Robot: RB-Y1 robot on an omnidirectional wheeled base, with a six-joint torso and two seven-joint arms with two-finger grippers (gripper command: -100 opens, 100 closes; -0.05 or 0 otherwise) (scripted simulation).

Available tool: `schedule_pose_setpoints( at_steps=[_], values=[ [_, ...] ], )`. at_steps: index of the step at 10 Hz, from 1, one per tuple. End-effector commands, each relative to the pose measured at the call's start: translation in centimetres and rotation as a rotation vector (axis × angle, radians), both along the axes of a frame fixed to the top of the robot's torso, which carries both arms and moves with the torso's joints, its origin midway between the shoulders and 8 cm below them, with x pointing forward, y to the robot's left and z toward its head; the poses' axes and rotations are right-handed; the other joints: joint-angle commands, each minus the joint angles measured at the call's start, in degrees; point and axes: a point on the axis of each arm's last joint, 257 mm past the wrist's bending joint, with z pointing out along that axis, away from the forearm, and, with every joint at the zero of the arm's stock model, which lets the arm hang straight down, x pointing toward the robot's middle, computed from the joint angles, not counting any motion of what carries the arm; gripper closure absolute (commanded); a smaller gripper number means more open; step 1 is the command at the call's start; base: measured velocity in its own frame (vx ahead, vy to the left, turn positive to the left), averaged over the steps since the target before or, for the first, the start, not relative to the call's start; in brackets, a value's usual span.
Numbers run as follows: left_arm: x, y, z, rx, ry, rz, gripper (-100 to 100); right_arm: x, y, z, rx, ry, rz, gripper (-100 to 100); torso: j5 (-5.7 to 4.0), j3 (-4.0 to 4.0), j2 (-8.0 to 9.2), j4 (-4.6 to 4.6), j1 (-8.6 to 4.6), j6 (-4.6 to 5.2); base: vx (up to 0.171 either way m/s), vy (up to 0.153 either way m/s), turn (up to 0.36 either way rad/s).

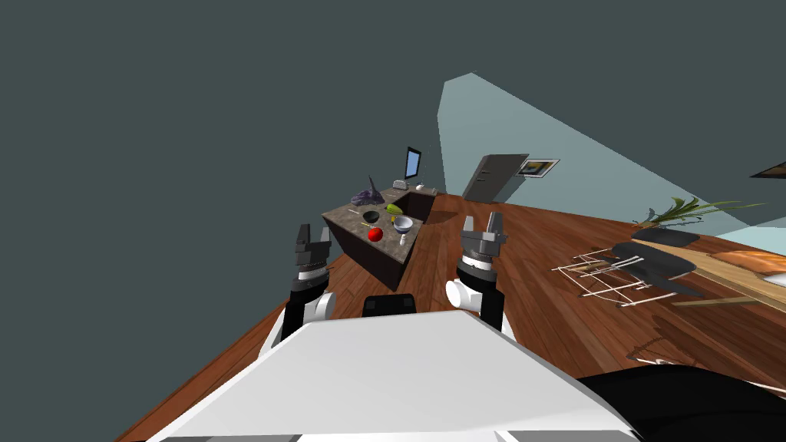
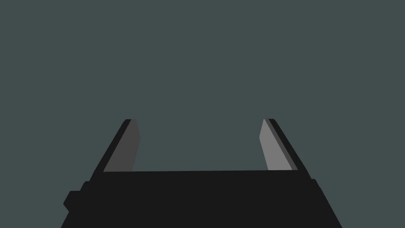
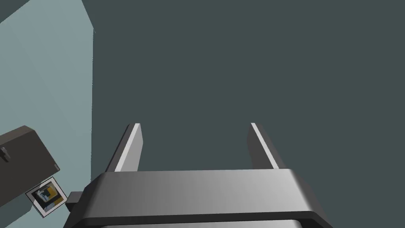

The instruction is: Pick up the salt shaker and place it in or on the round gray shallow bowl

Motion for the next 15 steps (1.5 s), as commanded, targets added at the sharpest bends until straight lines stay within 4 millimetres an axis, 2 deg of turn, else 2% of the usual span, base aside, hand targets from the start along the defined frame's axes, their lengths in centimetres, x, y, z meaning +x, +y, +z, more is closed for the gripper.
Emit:
schedule_pose_setpoints(
  at_steps=[1, 4, 8, 15],
  values=[
    [0.0, 0.0, 0.0, 0.0, 0.0, 0.0, 0, 0.4, 0.5, -0.2, -0.04, 0.017, 0.008, -100, 0.0, 0.0, 0.0, 0.0, 0.0, 0.0, -0.004, 0.011, -0.013],
    [0.0, 0.0, 0.0, 0.0, 0.0, 0.0, 0, 1.7, 1.8, -1.3, -0.144, 0.072, 0.011, -100, 0.02, 0.03, 0.06, 0.01, 0.1, 0.0, -0.018, 0.034, -0.024],
    [0.0, 0.0, 0.0, 0.0, 0.0, 0.0, 0, 4.0, 3.1, -4.0, -0.298, 0.166, -0.026, -100, 0.05, 0.08, 0.13, 0.03, 0.25, 0.0, -0.034, 0.065, -0.036],
    [0.0, 0.0, 0.0, 0.0, 0.0, 0.0, 0, 8.5, 4.1, -11.1, -0.573, 0.365, -0.159, -100, 0.08, 0.08, 0.14, 0.03, 0.38, 0.0, -0.039, 0.087, -0.052]
  ],
)
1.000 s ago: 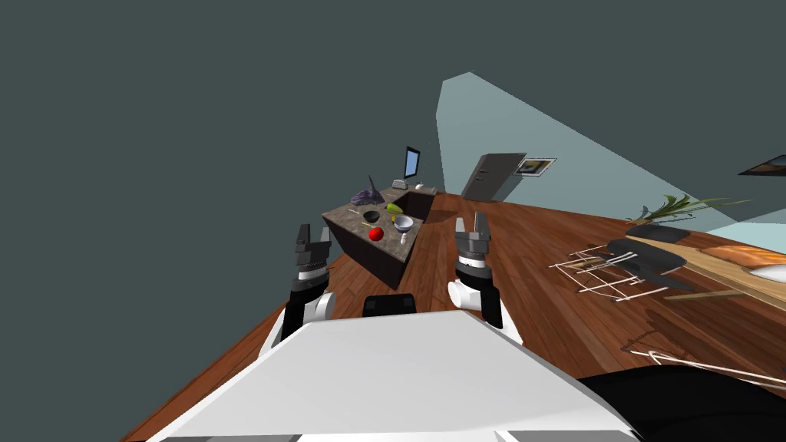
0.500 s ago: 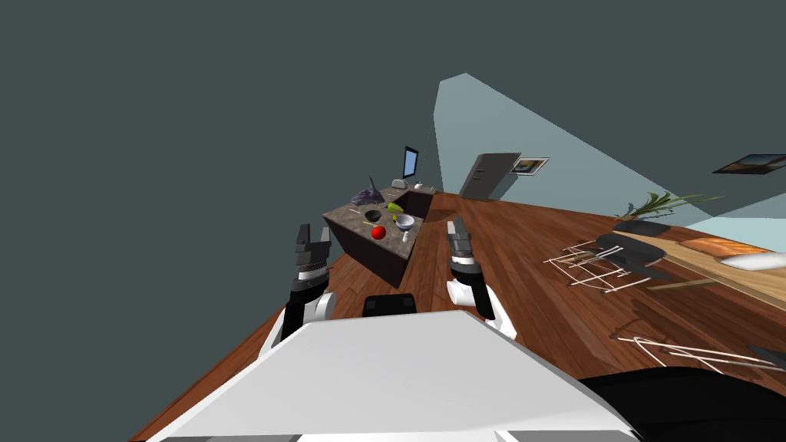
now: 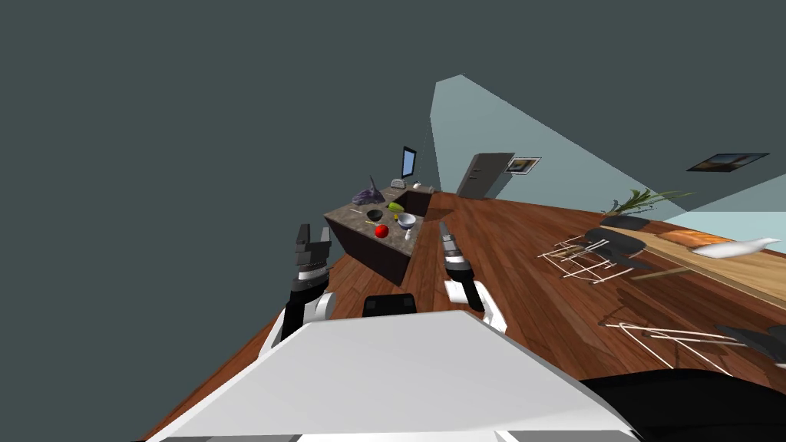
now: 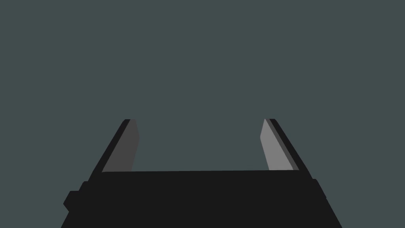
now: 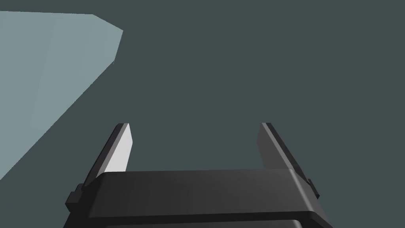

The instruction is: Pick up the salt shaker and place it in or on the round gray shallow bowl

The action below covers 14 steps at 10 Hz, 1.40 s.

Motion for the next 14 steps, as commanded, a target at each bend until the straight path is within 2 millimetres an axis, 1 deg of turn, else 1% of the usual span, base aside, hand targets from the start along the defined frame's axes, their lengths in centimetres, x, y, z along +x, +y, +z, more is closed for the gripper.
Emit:
schedule_pose_setpoints(
  at_steps=[1, 6, 11, 12, 14],
  values=[
    [0.0, 0.0, 0.0, 0.0, 0.0, 0.0, 0, 1.1, 0.0, -2.0, -0.073, 0.046, -0.037, -100, 0.0, 0.0, 0.0, 0.0, 0.0, 0.0, -0.019, 0.111, -0.055],
    [0.0, 0.0, 0.0, 0.0, 0.0, 0.0, 0, 4.1, -0.6, -8.8, -0.299, 0.193, -0.135, -100, 0.0, -0.09, -0.15, -0.03, 0.0, -0.01, -0.012, 0.108, -0.056],
    [0.0, 0.0, 0.0, 0.0, 0.0, 0.0, 0, 6.1, -2.4, -15.6, -0.511, 0.33, -0.211, -100, 0.03, -0.2, -0.35, -0.07, 0.09, -0.01, 0.03, 0.138, -0.045],
    [0.0, 0.0, 0.0, 0.0, 0.0, 0.0, 0, 6.1, -2.5, -15.8, -0.511, 0.334, -0.21, -100, 0.02, -0.19, -0.33, -0.07, 0.03, 0.0, 0.025, 0.08, -0.014],
    [0.0, 0.0, 0.0, 0.0, 0.0, 0.0, 0, 6.6, -3.5, -18.3, -0.585, 0.385, -0.234, -100, -0.02, -0.18, -0.32, -0.06, -0.16, 0.0, 0.039, 0.082, -0.028]
  ],
)
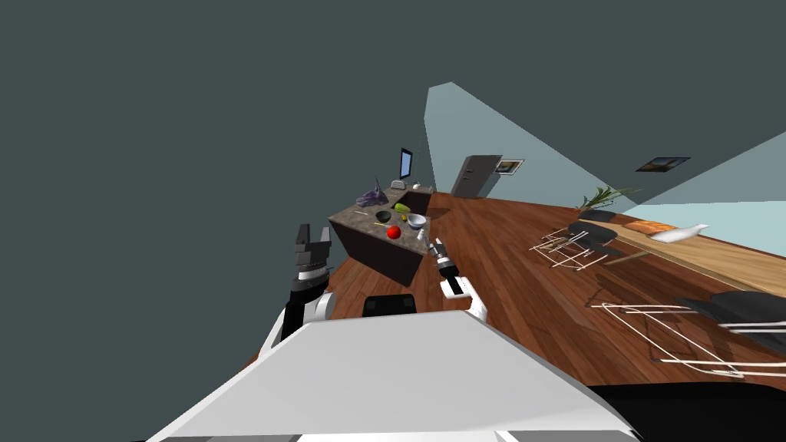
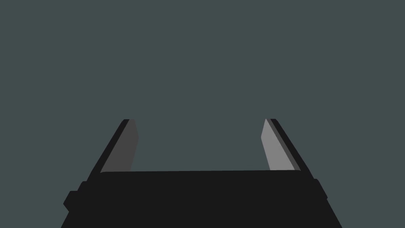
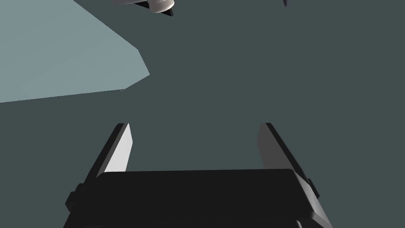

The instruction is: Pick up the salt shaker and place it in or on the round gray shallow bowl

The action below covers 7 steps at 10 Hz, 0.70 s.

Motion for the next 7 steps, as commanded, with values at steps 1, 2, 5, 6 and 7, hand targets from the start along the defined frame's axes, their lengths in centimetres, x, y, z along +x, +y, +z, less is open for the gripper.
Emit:
schedule_pose_setpoints(
  at_steps=[1, 2, 5, 6, 7],
  values=[
    [0.0, 0.0, 0.0, 0.0, 0.0, 0.0, 0, 0.3, -1.0, -1.9, -0.057, 0.04, -0.02, -100, 0.0, 0.0, 0.0, 0.0, 0.0, 0.0, 0.051, 0.115, -0.035],
    [0.0, 0.0, 0.0, 0.0, 0.0, 0.0, 0, 0.3, -1.0, -2.0, -0.057, 0.042, -0.021, -100, 0.02, -0.01, -0.02, -0.01, 0.07, 0.01, 0.044, 0.078, -0.019],
    [0.0, 0.0, 0.0, 0.0, 0.0, 0.0, 0, 0.7, -2.9, -5.1, -0.148, 0.109, -0.051, -100, -0.02, -0.04, -0.06, -0.01, -0.07, 0.0, 0.06, 0.073, -0.022],
    [0.0, 0.0, 0.0, 0.0, 0.0, 0.0, 0, 0.8, -3.5, -6.0, -0.176, 0.129, -0.06, -100, 0.0, -0.05, -0.09, -0.02, -0.02, 0.01, 0.075, 0.104, -0.028],
    [0.0, 0.0, 0.0, 0.0, 0.0, 0.0, 0, 0.8, -4.1, -6.7, -0.203, 0.147, -0.068, -100, 0.01, -0.07, -0.12, -0.03, 0.03, -0.01, 0.09, 0.102, -0.023]
  ],
)
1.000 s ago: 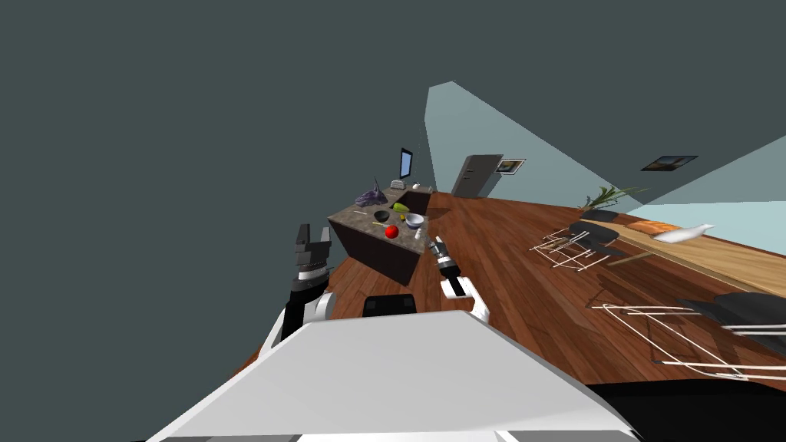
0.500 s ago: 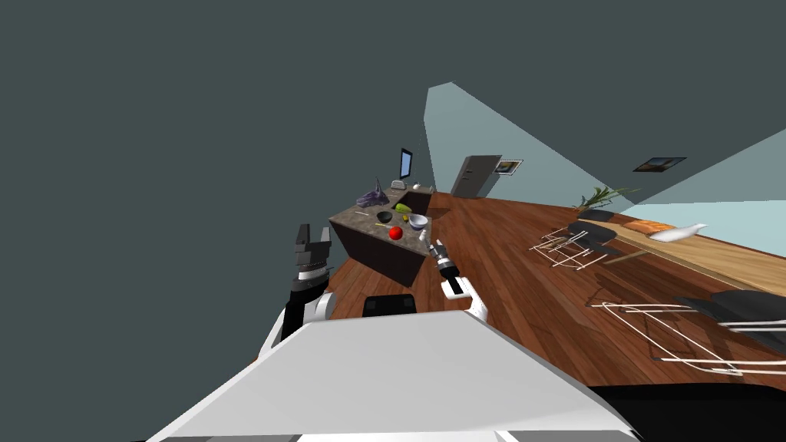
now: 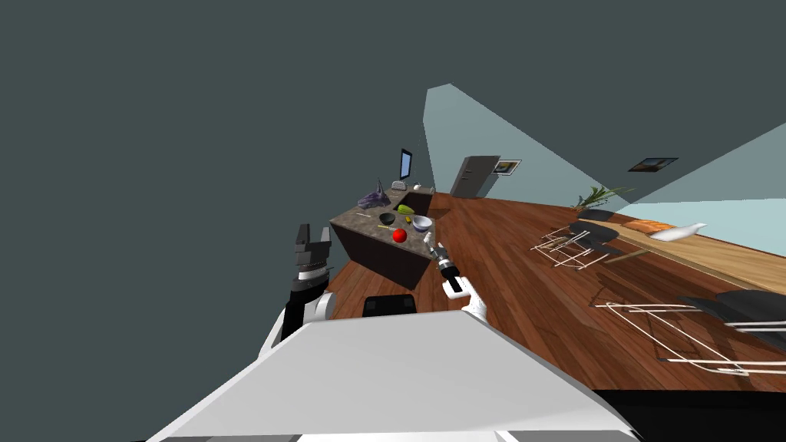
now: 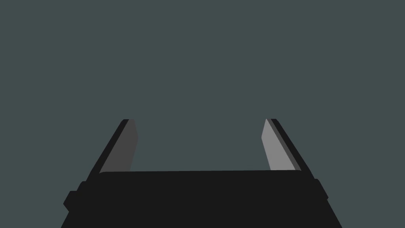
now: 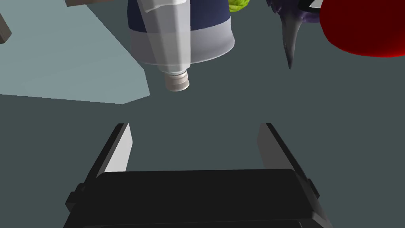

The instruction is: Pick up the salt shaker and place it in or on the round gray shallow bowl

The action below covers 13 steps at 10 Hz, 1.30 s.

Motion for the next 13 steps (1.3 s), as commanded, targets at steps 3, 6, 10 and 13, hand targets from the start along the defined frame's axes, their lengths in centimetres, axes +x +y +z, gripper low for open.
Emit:
schedule_pose_setpoints(
  at_steps=[3, 6, 10, 13],
  values=[
    [0.0, 0.0, 0.0, 0.0, 0.0, 0.0, 0, 0.3, -2.7, -2.6, -0.115, 0.07, -0.029, -100, -0.03, -0.02, -0.03, -0.01, -0.14, 0.0, 0.101, 0.074, -0.019],
    [0.0, 0.0, 0.0, 0.0, 0.0, 0.0, 0, 0.7, -4.6, -3.1, -0.181, 0.094, -0.045, -100, -0.04, -0.08, -0.13, -0.03, -0.22, 0.0, 0.134, 0.04, -0.005],
    [0.0, 0.0, 0.0, 0.0, 0.0, 0.0, 0, 1.7, -5.5, -2.6, -0.17, 0.089, -0.077, -100, -0.08, 0.17, 0.31, 0.06, -0.42, -0.03, 0.014, -0.011, 0.085],
    [0.0, 0.0, 0.0, 0.0, 0.0, 0.0, 0, 1.9, -5.8, -2.5, -0.169, 0.089, -0.085, 100, -0.1, 0.23, 0.41, 0.08, -0.44, 0.02, -0.014, -0.013, 0.049]
  ],
)
